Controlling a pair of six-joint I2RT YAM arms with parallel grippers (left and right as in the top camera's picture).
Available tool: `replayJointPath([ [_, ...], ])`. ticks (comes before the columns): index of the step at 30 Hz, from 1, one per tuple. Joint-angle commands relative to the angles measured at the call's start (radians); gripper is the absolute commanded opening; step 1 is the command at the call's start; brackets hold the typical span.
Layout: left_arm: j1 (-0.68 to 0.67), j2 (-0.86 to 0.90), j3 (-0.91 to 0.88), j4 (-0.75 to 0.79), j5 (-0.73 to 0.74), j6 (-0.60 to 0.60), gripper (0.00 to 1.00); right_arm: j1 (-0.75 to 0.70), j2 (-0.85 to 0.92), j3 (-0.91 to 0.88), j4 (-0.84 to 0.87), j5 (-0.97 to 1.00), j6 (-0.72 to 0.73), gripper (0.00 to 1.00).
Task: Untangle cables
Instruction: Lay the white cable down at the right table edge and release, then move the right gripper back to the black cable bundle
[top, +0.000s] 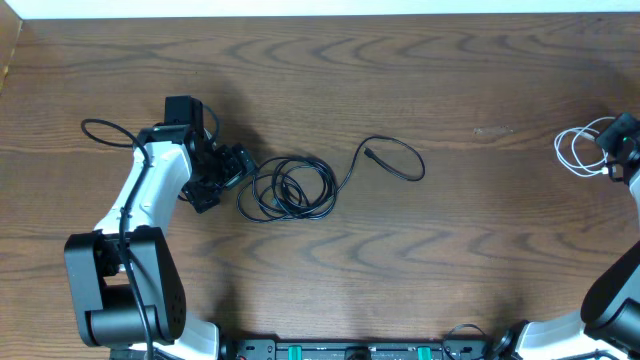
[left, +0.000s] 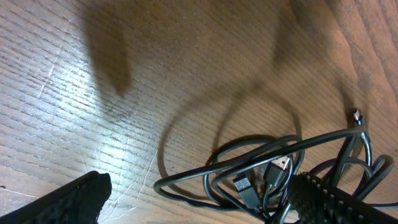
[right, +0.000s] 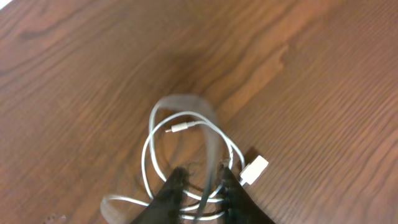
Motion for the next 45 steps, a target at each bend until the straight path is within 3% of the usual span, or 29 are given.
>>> replayJointPath([
  [1, 0.002, 0.011, -0.006, -0.002, -0.014, 0.014, 0.95, -0.006, 0.020, 0.011, -0.001, 0.000, 0.006, 0.45],
  [2, 0.002, 0.011, -0.006, -0.002, -0.014, 0.014, 0.95, -0.006, 0.024, 0.011, -0.001, 0.000, 0.006, 0.62],
  [3, 0.002, 0.011, -0.006, -0.002, -0.014, 0.014, 0.95, -0.006, 0.024, 0.011, -0.001, 0.000, 0.006, 0.73],
  [5, 0.002, 0.011, -0.006, -0.002, -0.014, 0.014, 0.95, -0.006, 0.024, 0.011, 0.000, 0.000, 0.006, 0.84],
  [13, 0.002, 0.011, -0.006, -0.002, -0.014, 0.013, 0.96, -0.006, 0.024, 0.011, -0.007, -0.072, 0.005, 0.91],
  [15, 0.002, 0.011, -0.006, -0.002, -0.014, 0.014, 0.95, -0.005, 0.024, 0.011, -0.014, -0.131, 0.006, 0.88],
  [19, 0.002, 0.011, -0.006, -0.002, -0.014, 0.013, 0.95, 0.006, 0.024, 0.011, -0.041, -0.258, 0.006, 0.67],
  [24, 0.002, 0.011, -0.006, -0.002, -0.014, 0.013, 0.95, 0.055, 0.024, 0.011, -0.107, -0.414, 0.006, 0.51],
  [25, 0.002, 0.011, -0.006, -0.002, -0.014, 0.014, 0.90, 0.071, 0.024, 0.011, -0.125, -0.430, 0.006, 0.46],
  [28, 0.002, 0.011, -0.006, -0.002, -0.014, 0.014, 0.74, 0.125, 0.024, 0.011, -0.184, -0.433, 0.005, 0.46],
  [32, 0.002, 0.011, -0.006, -0.002, -0.013, 0.014, 0.40, 0.208, 0.024, 0.011, -0.265, -0.433, -0.003, 0.43],
  [35, 0.002, 0.011, -0.006, -0.002, -0.013, 0.014, 0.28, 0.278, 0.024, 0.011, -0.319, -0.433, -0.003, 0.41],
  [38, 0.002, 0.011, -0.006, -0.002, 0.002, 0.032, 0.19, 0.352, 0.024, 0.011, -0.363, -0.433, -0.003, 0.38],
  [41, 0.002, 0.011, -0.006, 0.007, 0.067, 0.095, 0.19, 0.442, 0.024, 0.011, -0.400, -0.434, -0.003, 0.36],
  [44, 0.002, 0.011, -0.006, 0.012, 0.126, 0.151, 0.19, 0.525, 0.024, 0.009, -0.414, -0.434, -0.002, 0.39],
  [45, 0.002, 0.010, -0.006, 0.012, 0.151, 0.167, 0.13, 0.554, 0.024, 0.006, -0.414, -0.434, -0.002, 0.41],
])
